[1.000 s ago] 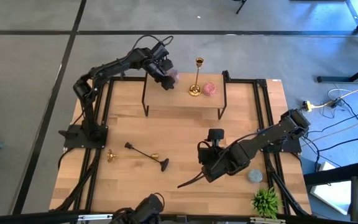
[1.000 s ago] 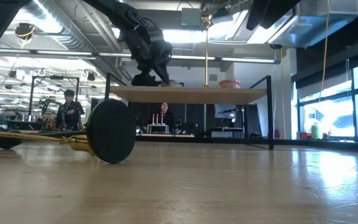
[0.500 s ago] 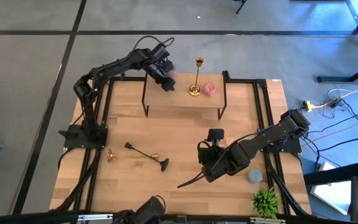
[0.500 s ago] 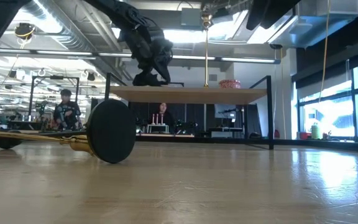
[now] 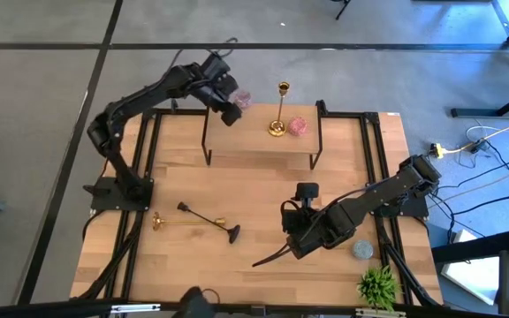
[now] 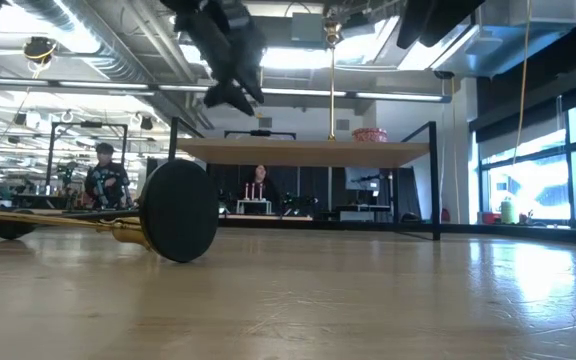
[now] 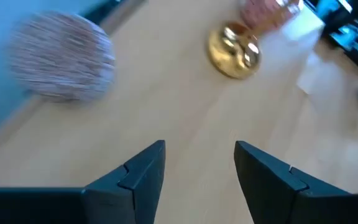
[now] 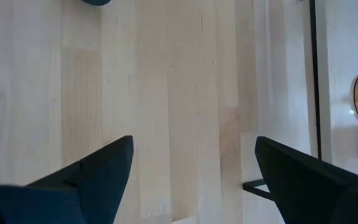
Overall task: Pick & Place candle stick holders
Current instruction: Put the red scented candle on the shelf
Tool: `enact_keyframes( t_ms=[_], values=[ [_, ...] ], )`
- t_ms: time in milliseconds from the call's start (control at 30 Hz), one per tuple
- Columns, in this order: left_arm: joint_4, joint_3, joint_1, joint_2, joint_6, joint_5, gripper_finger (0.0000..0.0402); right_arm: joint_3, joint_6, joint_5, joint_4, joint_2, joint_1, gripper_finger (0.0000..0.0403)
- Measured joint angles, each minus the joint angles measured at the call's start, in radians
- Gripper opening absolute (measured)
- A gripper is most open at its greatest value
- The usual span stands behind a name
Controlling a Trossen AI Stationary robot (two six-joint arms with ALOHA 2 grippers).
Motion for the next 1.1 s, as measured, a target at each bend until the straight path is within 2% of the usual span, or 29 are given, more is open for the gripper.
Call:
enact_keyframes(
  t_ms=[100, 233, 533, 867, 967, 1100],
  values=[
    [0.011, 0.000, 0.001, -0.044, -0.004, -0.058, 0.0170, 0.000, 0.000, 0.000, 0.006, 0.000, 0.000, 0.0339],
    [0.028, 0.000, -0.004, -0.081, -0.005, -0.073, 0.0133, 0.000, 0.000, 0.000, 0.011, 0.000, 0.000, 0.0339],
    [0.069, 0.001, -0.015, -0.082, 0.028, -0.143, 0.0013, 0.000, 0.034, 0.000, 0.011, 0.000, 0.000, 0.0339],
    [0.154, 0.001, 0.019, -0.075, 0.038, -0.187, 0.0002, -0.018, 0.118, -0.025, 0.025, 0.000, 0.026, 0.0331],
    [0.164, 0.001, 0.051, -0.074, 0.039, -0.177, 0.0002, -0.070, 0.148, -0.028, 0.060, 0.003, 0.045, 0.0304],
    [0.170, 0.001, 0.091, -0.053, 0.054, -0.168, 0.0002, -0.169, 0.187, -0.053, 0.152, 0.003, 0.069, 0.0239]
  ],
)
